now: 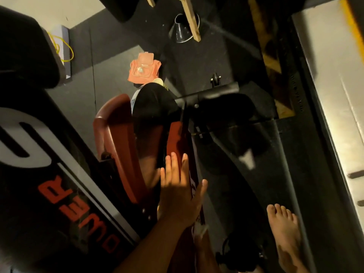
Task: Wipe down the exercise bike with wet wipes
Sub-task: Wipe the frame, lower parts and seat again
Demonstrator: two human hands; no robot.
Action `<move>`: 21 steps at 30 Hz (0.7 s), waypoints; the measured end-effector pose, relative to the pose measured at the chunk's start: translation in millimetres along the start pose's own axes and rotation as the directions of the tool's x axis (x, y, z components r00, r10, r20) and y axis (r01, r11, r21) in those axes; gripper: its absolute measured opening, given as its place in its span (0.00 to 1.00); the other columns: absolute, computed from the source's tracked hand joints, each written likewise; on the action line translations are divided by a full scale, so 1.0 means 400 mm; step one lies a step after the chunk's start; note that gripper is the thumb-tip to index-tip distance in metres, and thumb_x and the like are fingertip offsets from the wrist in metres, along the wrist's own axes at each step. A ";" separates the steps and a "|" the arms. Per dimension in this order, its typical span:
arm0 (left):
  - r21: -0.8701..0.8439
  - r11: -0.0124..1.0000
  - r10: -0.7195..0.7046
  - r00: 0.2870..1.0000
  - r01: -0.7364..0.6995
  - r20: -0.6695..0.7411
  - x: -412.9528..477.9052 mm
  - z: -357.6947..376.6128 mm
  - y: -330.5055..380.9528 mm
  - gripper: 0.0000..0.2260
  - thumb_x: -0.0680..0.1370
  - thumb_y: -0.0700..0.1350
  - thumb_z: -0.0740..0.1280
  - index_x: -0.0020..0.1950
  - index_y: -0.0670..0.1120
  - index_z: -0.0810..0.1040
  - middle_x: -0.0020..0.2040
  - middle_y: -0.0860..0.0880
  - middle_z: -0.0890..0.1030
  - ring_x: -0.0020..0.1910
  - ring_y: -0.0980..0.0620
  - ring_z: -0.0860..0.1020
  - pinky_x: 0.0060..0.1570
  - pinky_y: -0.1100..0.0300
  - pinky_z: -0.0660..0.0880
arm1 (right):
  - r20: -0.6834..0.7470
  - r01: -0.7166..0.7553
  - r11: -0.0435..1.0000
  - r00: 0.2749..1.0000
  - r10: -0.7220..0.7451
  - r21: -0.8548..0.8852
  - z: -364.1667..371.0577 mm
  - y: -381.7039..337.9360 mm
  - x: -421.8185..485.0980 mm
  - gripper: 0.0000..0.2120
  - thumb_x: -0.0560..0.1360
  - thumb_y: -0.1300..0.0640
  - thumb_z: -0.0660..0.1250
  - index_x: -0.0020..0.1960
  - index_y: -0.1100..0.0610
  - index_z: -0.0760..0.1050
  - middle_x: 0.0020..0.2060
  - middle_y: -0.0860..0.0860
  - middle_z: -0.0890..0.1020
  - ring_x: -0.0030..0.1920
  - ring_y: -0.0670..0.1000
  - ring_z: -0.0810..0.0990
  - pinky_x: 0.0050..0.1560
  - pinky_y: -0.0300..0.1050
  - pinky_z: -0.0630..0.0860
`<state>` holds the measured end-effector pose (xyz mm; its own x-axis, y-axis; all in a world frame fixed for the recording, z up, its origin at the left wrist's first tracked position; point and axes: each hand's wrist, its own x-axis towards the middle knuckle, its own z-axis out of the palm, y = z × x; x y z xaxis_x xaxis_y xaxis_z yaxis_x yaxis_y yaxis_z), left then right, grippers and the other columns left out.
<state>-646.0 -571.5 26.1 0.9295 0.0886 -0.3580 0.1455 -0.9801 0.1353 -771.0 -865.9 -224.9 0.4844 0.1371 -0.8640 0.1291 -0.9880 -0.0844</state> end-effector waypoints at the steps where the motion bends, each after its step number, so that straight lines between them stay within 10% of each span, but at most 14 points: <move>1: 0.000 1.000 0.005 1.000 -0.005 -0.018 0.000 0.004 -0.001 0.35 0.80 0.67 0.45 0.80 0.47 0.49 0.80 0.42 0.49 0.80 0.45 0.44 0.77 0.45 0.48 | 0.074 -0.020 0.996 0.997 0.014 0.086 -0.009 0.004 0.004 0.43 0.66 0.52 0.74 0.76 0.46 0.57 0.73 0.49 0.66 0.71 0.52 0.67 0.69 0.55 0.65; 21: 0.015 1.000 0.002 1.000 -0.002 -0.022 0.002 0.015 -0.006 0.37 0.77 0.71 0.39 0.81 0.50 0.46 0.81 0.44 0.44 0.79 0.48 0.39 0.77 0.47 0.44 | 0.033 -0.045 0.998 0.999 0.043 0.054 0.026 0.032 0.026 0.38 0.70 0.52 0.71 0.76 0.46 0.57 0.74 0.48 0.66 0.72 0.50 0.67 0.70 0.54 0.64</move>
<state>-647.4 -570.2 20.1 0.9370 0.0901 -0.3376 0.1384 -0.9829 0.1217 -773.1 -877.9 -240.1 0.4607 0.0917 -0.8828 0.0603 -0.9956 -0.0719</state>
